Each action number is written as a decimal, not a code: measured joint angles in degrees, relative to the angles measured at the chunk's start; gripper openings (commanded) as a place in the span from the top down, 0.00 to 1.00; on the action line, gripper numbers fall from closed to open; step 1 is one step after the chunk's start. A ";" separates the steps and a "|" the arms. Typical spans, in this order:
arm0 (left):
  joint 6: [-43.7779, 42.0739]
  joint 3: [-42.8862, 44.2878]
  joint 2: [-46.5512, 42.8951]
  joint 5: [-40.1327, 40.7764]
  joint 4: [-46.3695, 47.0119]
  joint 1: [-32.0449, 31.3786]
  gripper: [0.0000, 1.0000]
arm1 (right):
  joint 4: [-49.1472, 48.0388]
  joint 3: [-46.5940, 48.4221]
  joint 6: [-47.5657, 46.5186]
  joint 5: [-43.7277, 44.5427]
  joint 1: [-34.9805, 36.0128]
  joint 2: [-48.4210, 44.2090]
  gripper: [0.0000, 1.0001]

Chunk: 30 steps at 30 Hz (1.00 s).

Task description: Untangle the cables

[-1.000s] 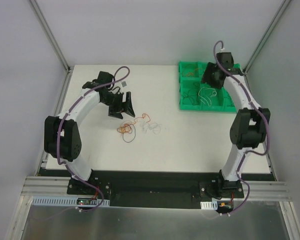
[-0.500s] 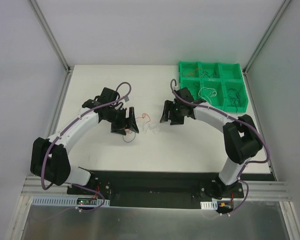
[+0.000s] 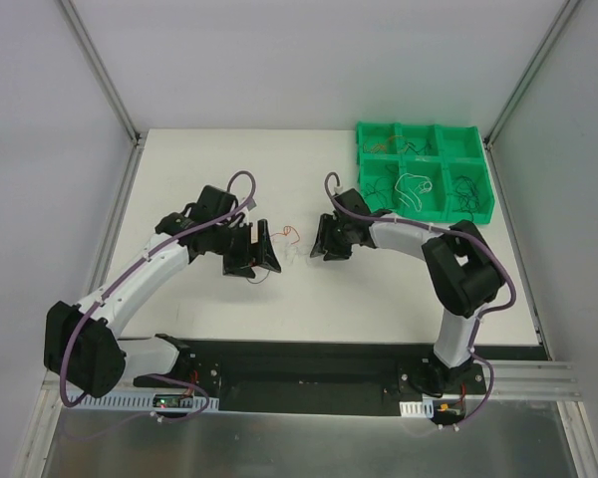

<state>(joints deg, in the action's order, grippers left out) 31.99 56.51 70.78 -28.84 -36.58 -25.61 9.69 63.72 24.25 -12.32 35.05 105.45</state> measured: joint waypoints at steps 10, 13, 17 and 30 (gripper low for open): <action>0.37 5.31 3.85 0.35 -0.04 -2.21 0.23 | -0.96 2.75 -4.61 1.49 0.02 2.99 0.99; -0.22 7.74 6.86 0.35 0.00 -2.21 0.23 | -0.94 2.25 -6.01 1.66 0.02 2.27 1.00; -2.01 10.95 12.63 0.31 -0.61 -2.21 0.23 | -0.22 -1.29 -7.67 2.21 0.02 -3.89 0.85; -5.55 15.50 19.41 0.35 0.07 -2.21 0.24 | 4.87 8.15 -0.33 4.72 -0.09 -0.52 0.61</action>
<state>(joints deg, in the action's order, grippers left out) 26.44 72.01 90.19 -28.49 -36.51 -27.81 14.57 71.88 23.92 -7.60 34.96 104.92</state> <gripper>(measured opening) 0.761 0.509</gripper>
